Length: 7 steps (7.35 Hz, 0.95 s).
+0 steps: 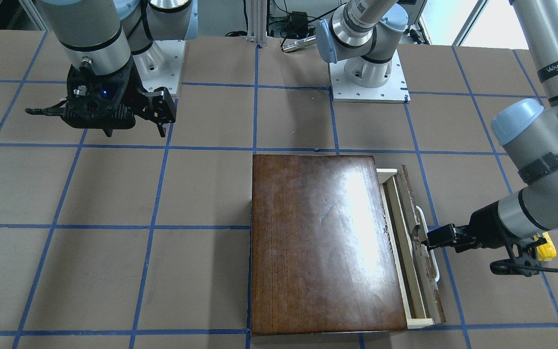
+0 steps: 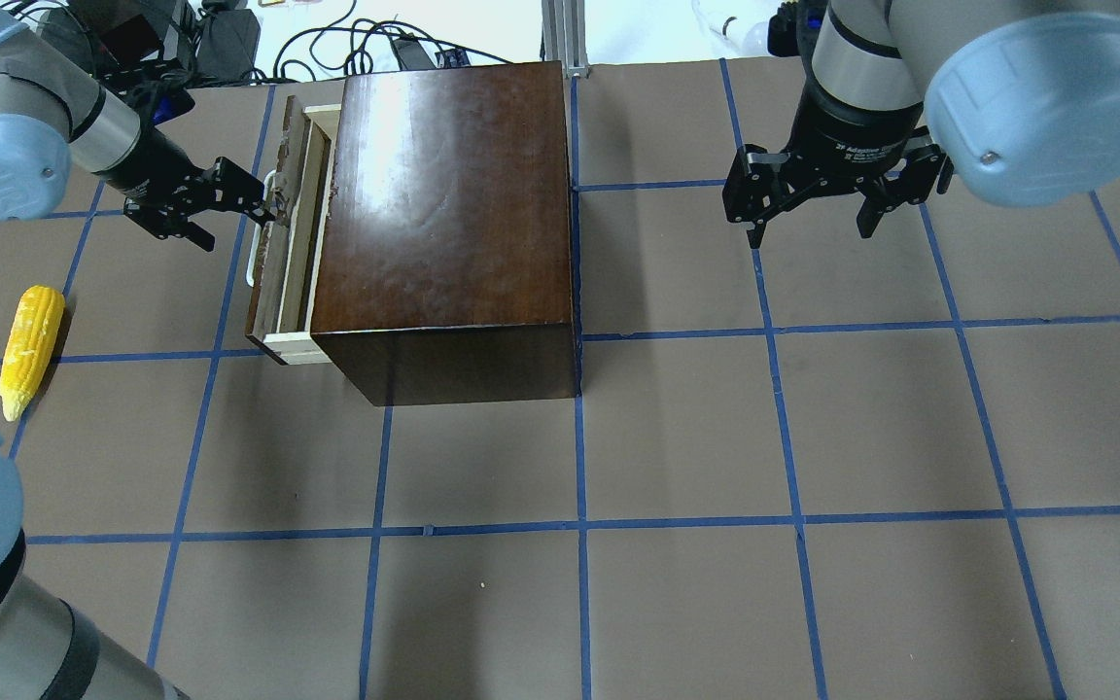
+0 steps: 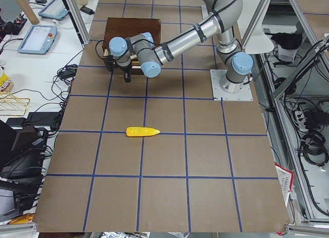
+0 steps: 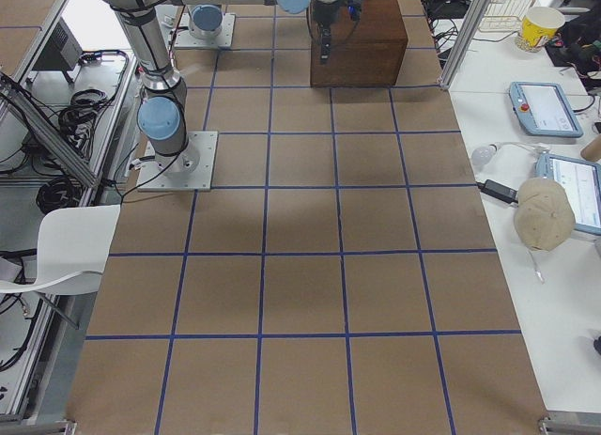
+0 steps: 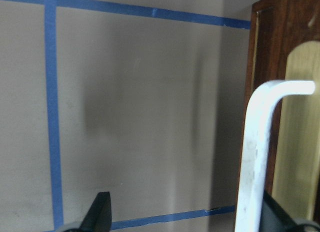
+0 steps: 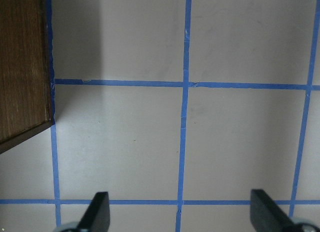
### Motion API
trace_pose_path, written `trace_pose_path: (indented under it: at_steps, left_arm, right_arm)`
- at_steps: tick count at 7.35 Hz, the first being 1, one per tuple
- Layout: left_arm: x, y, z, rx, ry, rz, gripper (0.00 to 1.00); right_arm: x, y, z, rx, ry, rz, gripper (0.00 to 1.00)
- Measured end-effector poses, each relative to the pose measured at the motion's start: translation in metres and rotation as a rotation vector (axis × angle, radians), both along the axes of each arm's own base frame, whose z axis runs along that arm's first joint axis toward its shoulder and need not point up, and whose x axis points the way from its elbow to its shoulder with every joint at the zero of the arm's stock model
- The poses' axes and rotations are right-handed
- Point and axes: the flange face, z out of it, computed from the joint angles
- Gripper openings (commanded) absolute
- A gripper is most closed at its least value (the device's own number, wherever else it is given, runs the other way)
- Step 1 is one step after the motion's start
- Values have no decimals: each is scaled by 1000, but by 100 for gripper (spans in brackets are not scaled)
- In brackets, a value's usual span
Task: Open drawer and put corn inside
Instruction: 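Pull the drawer outward with the left gripper, away from the cabinet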
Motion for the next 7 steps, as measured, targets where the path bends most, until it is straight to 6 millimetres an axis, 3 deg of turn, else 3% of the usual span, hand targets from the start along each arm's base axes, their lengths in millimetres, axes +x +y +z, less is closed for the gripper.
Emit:
trace_pose_path:
  at_steps: [3,7]
  left_arm:
    - [17,3,4,-4,0,17,100]
    - [21,3,2,-6,0,17,100]
  right_arm:
    - [0,0,0,0,0,0,100]
    - [0,0,0,0,0,0,100]
